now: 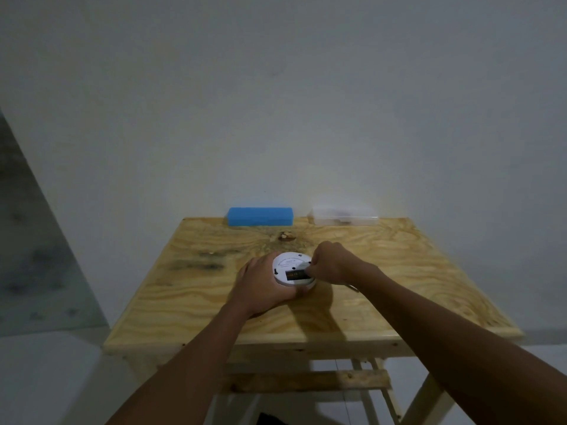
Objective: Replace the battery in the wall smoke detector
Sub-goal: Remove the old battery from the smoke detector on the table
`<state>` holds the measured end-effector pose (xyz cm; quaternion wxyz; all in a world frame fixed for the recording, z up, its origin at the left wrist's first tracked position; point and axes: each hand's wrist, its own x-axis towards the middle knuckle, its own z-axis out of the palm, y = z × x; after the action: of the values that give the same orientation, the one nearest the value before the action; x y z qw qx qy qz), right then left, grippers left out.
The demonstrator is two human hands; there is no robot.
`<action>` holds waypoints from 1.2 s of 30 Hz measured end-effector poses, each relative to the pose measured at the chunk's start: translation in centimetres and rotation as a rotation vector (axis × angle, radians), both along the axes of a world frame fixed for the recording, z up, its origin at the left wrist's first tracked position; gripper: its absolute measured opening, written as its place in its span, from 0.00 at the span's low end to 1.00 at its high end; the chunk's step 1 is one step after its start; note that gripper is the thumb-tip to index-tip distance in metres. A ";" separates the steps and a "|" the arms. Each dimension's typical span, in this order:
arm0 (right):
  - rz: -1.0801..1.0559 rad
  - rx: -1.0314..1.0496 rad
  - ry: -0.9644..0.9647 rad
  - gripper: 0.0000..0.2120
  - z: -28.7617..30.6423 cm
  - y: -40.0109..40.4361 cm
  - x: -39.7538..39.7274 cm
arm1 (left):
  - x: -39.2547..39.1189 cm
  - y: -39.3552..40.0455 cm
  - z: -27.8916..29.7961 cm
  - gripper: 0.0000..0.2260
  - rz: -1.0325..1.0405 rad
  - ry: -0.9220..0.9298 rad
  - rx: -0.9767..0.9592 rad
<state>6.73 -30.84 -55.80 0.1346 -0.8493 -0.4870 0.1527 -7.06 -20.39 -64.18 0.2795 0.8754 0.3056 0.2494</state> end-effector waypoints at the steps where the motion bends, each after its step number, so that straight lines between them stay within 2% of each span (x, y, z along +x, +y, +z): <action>1: -0.007 -0.007 -0.011 0.16 0.1 0.1 -0.2 | 0.0 -0.1 0.1 0.40 0.005 0.008 -0.003; 5: -0.029 -0.036 -0.022 0.15 0.4 0.8 -1.0 | 0.1 0.0 -0.1 0.43 0.037 0.021 -0.020; 9: -0.090 -0.073 0.070 0.15 0.8 1.2 -1.4 | -0.1 -0.3 0.1 0.43 0.052 0.018 -0.022; 13: -0.141 -0.080 0.234 0.05 1.9 0.6 -1.1 | -0.3 -0.6 0.7 0.39 0.043 -0.013 -0.016; 15: -0.096 -0.061 0.234 0.10 2.1 0.4 -0.7 | -0.3 -0.8 1.0 0.37 0.041 -0.017 -0.026; 17: 0.013 -0.021 0.174 0.10 1.7 0.0 -0.5 | -0.2 -0.7 0.9 0.37 0.046 0.003 -0.022; 19: 0.116 0.042 0.075 0.06 0.8 -0.4 -0.4 | -0.2 -0.7 0.7 0.36 0.064 0.010 -0.006; 22: 0.209 0.128 0.032 0.01 0.4 -1.0 -0.1 | 0.0 -0.4 0.2 0.37 0.060 0.039 -0.018; 25: 0.277 0.075 0.057 0.12 1.1 -0.8 -0.1 | 0.1 -0.2 0.2 0.37 0.060 0.045 -0.030; 27: 0.334 -0.018 -0.001 0.21 1.6 -0.4 -0.2 | 0.0 -0.3 0.4 0.37 0.063 0.056 -0.025; 33: 0.385 -0.088 -0.146 0.16 1.3 0.5 -0.6 | -0.4 -0.9 1.1 0.38 0.044 0.058 -0.033; 36: 0.436 -0.113 -0.370 0.18 0.4 0.2 -1.3 | -0.3 -0.9 1.1 0.41 0.050 0.036 -0.057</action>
<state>5.48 -30.62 -55.35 -0.0401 -0.7442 -0.6650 0.0475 -7.36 -21.33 -63.06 0.2924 0.8635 0.3391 0.2319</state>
